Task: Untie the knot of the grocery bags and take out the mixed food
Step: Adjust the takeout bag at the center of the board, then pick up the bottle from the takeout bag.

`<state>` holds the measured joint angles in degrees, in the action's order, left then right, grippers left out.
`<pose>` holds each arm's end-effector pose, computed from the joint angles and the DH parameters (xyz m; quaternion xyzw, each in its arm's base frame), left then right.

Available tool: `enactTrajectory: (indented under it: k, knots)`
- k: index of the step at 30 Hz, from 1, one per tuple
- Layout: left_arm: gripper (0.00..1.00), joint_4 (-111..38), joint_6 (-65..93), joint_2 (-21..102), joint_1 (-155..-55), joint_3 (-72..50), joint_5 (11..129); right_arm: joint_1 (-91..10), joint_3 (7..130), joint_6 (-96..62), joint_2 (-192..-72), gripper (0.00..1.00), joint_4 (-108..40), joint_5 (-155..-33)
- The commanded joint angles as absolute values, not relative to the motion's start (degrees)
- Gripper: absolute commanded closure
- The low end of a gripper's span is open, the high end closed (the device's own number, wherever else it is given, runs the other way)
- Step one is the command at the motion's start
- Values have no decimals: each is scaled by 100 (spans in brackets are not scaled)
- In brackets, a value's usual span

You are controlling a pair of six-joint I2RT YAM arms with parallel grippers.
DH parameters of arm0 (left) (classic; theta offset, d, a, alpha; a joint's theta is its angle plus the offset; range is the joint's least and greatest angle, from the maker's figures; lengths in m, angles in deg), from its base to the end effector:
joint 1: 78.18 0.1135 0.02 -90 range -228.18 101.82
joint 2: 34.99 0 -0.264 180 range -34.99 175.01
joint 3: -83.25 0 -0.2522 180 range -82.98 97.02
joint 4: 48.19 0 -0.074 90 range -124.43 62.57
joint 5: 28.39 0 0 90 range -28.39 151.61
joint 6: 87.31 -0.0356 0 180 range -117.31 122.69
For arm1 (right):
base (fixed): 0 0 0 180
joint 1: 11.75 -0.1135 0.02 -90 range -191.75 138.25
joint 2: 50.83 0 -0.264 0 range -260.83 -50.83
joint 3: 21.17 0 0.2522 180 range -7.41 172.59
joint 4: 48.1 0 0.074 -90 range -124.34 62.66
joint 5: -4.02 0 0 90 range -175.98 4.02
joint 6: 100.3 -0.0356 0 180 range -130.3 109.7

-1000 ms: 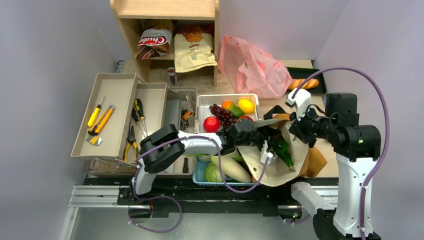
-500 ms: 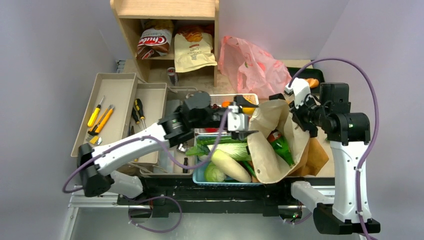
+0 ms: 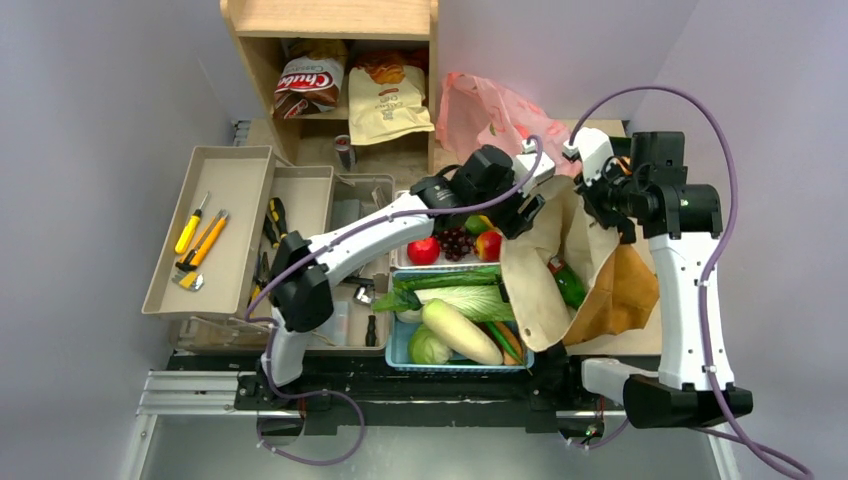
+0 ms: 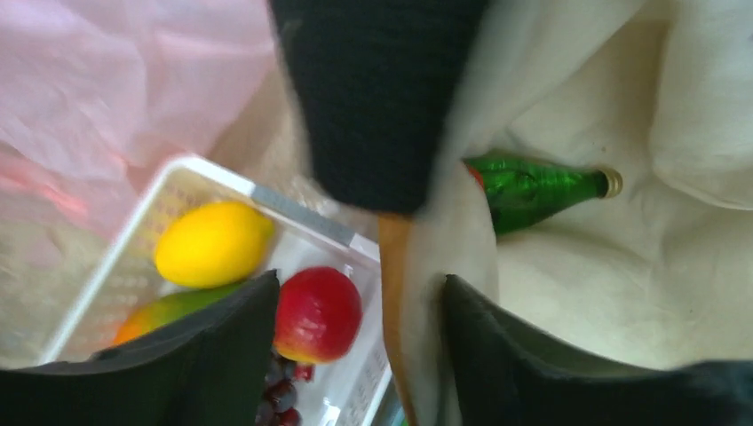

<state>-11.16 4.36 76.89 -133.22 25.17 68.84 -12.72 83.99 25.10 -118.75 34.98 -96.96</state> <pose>0.2623 -0.3829 0.3528 0.4116 0.7455 -0.2950 0.4334 0.1973 0.0101 0.4326 -0.3220 0.8651 -0.0261 0.3837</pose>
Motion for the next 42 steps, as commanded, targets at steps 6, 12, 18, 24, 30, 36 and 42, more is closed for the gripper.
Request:
enactTrajectory:
  k: [6, 12, 18, 24, 30, 36, 42]
  knots:
    - [100, -2866, 1981, 6635, -12959, 1327, 7369, -656, 9158, 3058, -12634, 95, 2357, -9924]
    - [100, -2723, 2945, 6689, -12953, 1558, 7747, -655, 10688, 2645, -12986, 17, 3929, -10466]
    - [100, -2456, 3841, 6960, -12972, 1907, 7986, -740, 10602, 2335, -12070, 9, 5238, -11824]
    - [100, -2131, 4245, 7085, -12951, 2118, 7825, -1277, 9765, 2414, -11077, 47, 5227, -12444]
    - [100, -1189, 4823, 7606, -12942, 3031, 7644, -2212, 8587, 2206, -11039, 59, 4900, -12316]
    - [100, -1195, 5000, 7638, -12911, 3258, 7363, -2717, 7235, 2216, -10804, 69, 4430, -10420]
    - [100, -1257, 4968, 7316, -12818, 2950, 7024, -2711, 6456, 2412, -10433, 73, 4692, -8363]
